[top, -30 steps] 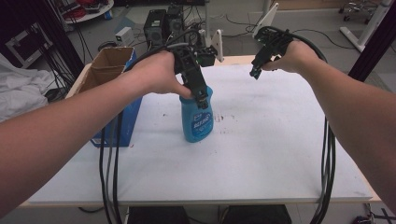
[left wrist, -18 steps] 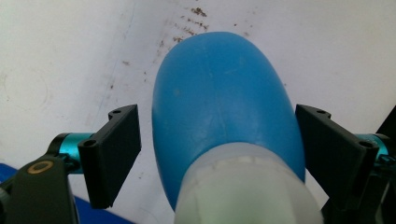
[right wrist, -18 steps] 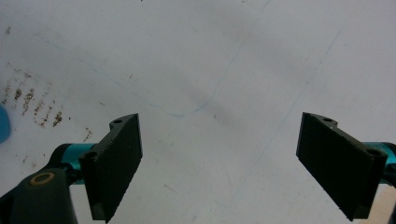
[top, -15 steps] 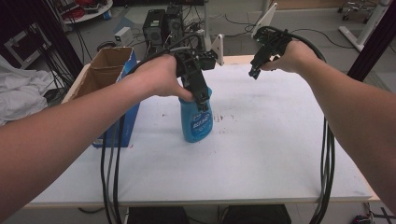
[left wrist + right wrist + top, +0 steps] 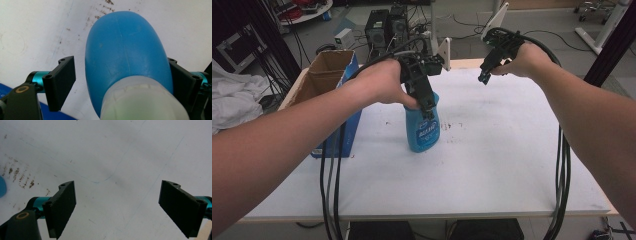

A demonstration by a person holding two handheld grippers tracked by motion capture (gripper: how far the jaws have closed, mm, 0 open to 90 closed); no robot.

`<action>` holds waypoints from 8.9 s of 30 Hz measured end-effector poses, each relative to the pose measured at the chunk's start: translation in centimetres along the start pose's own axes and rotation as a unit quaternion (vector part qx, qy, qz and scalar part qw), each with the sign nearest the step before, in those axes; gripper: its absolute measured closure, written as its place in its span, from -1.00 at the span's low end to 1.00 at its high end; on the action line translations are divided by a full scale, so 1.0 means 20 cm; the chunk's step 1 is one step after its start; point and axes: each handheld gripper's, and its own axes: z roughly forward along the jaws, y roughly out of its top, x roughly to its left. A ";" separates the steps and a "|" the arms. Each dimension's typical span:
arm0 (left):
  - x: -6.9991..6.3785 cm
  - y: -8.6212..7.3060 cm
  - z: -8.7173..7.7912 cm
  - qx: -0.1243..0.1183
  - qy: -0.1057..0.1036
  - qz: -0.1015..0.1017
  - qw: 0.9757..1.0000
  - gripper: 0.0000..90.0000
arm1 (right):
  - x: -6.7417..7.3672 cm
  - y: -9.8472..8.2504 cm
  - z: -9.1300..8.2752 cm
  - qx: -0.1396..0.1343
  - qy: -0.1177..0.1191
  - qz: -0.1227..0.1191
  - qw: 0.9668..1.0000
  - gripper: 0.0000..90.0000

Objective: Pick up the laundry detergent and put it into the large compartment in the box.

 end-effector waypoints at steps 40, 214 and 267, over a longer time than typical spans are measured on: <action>0.01 0.00 0.01 0.011 -0.004 -0.009 1.000 -0.47 | 0.00 -0.02 0.00 -0.001 0.002 0.005 1.000 -0.70; 0.52 -0.95 -0.56 -0.043 0.041 -0.213 0.975 -0.17 | -0.06 -0.03 0.03 0.018 -0.006 0.016 1.000 -0.70; 0.55 -1.04 -0.22 -0.028 0.041 -0.206 0.977 -0.17 | -0.05 -0.03 0.05 0.023 -0.003 0.011 1.000 -0.70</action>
